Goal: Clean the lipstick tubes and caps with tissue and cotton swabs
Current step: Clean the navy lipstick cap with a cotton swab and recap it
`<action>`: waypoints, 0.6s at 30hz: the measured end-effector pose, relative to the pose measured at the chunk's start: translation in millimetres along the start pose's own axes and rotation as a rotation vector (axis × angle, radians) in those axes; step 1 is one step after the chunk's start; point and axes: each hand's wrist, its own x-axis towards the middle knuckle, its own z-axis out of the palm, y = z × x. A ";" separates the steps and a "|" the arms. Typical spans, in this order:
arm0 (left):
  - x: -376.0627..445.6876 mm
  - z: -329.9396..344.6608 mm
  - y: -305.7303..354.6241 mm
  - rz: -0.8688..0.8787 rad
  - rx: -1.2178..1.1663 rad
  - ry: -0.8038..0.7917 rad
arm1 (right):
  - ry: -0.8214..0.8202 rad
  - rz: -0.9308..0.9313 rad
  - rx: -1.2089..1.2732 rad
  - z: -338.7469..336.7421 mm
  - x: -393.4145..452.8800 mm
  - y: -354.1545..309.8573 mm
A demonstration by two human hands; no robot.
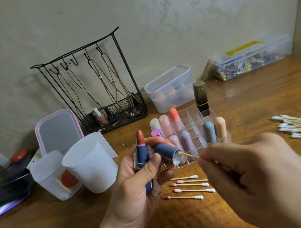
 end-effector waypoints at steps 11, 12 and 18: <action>-1.7 3.7 1.1 0.039 0.025 -0.019 | -0.266 0.120 0.375 -6.3 11.7 8.5; -1.6 3.8 1.0 0.041 0.038 -0.019 | -0.232 0.092 0.284 -4.6 10.4 9.3; -0.9 3.8 -0.7 0.053 0.037 -0.017 | -0.209 0.111 0.197 -3.8 8.1 5.6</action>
